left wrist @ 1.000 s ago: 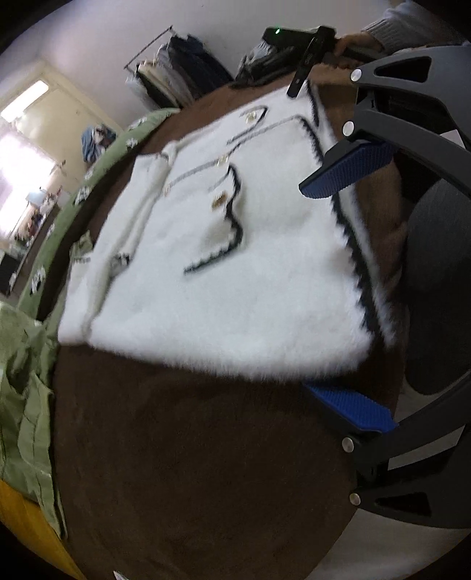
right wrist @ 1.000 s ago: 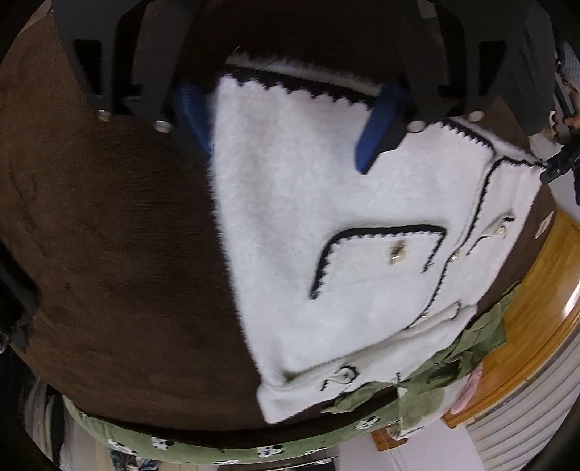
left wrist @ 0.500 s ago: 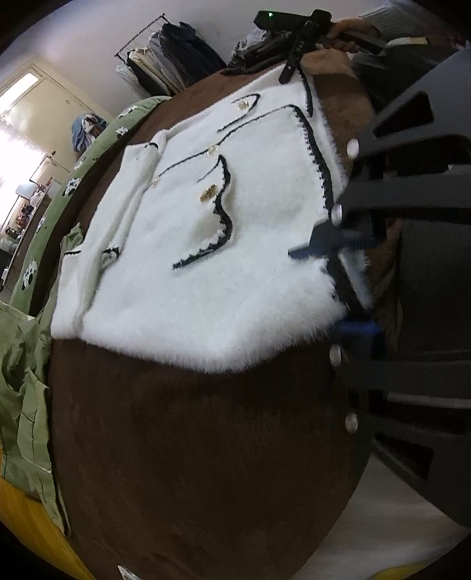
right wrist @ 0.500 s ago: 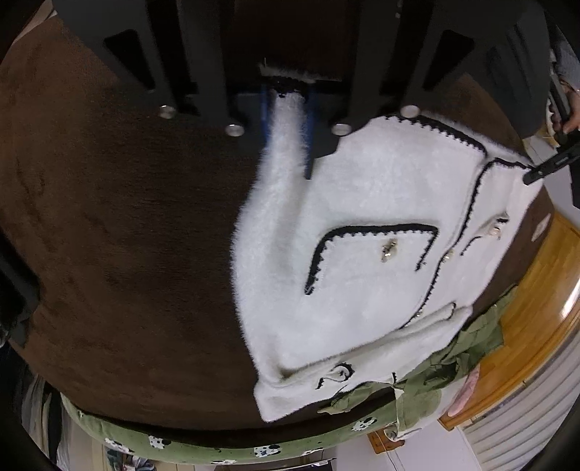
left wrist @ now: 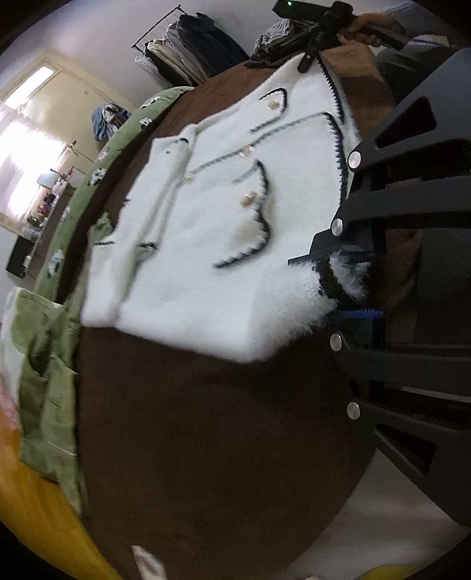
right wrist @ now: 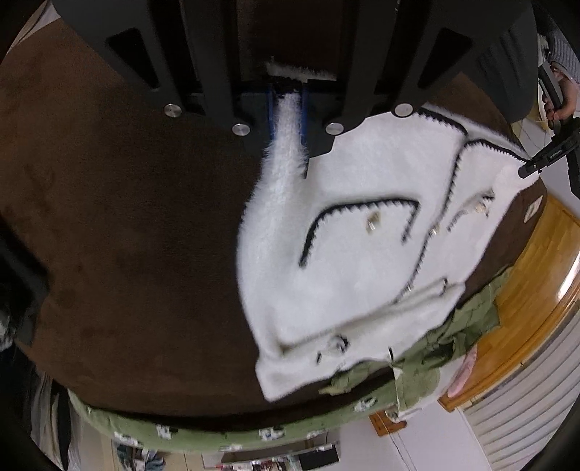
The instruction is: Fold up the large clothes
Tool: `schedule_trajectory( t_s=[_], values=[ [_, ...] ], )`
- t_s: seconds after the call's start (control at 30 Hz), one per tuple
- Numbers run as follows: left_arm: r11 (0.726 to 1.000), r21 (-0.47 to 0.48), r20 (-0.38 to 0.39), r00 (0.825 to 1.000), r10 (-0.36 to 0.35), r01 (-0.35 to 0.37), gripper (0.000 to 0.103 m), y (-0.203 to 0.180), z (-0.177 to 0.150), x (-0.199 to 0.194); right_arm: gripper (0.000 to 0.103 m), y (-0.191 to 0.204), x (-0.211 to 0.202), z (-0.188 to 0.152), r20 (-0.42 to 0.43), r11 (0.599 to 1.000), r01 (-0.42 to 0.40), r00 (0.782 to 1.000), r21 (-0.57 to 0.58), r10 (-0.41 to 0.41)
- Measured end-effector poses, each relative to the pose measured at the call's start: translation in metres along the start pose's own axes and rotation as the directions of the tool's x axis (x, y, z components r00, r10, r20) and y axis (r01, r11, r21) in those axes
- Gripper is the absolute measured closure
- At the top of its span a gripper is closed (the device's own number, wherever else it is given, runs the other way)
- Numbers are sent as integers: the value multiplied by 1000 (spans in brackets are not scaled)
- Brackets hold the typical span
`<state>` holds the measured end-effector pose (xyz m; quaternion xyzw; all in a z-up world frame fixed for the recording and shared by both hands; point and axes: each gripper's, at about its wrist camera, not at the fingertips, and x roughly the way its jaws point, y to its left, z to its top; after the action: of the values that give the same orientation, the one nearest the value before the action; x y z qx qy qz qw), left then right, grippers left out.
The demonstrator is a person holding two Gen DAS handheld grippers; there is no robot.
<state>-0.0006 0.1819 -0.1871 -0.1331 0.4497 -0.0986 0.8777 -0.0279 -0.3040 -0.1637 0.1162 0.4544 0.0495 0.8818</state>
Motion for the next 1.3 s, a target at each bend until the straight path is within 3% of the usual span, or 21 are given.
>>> schedule_trajectory(
  t_s=[0.03, 0.33, 0.63, 0.8, 1.1, 1.3],
  values=[
    [1000, 5, 9, 1000, 2, -2, 87, -2, 6, -3, 93, 2, -4, 5, 6, 1000, -3, 1000, 0, 3],
    [999, 41, 96, 995, -9, 5, 87, -20, 76, -23, 93, 31, -42, 80, 92, 999, 17, 996, -40, -13],
    [999, 46, 166, 986, 18, -26, 88, -30, 143, -21, 93, 49, -39, 155, 178, 997, 36, 984, -75, -22],
    [998, 34, 229, 972, 50, -60, 88, -34, 187, -16, 93, 56, -32, 200, 232, 995, 53, 972, -82, -32],
    [990, 5, 301, 945, 131, -139, 89, -36, 268, 25, 93, 58, 14, 282, 290, 992, 102, 954, -71, -77],
    [983, 24, 288, 943, 169, -183, 89, -37, 310, 81, 93, 55, 79, 331, 264, 984, 152, 957, -96, -122]
  ],
)
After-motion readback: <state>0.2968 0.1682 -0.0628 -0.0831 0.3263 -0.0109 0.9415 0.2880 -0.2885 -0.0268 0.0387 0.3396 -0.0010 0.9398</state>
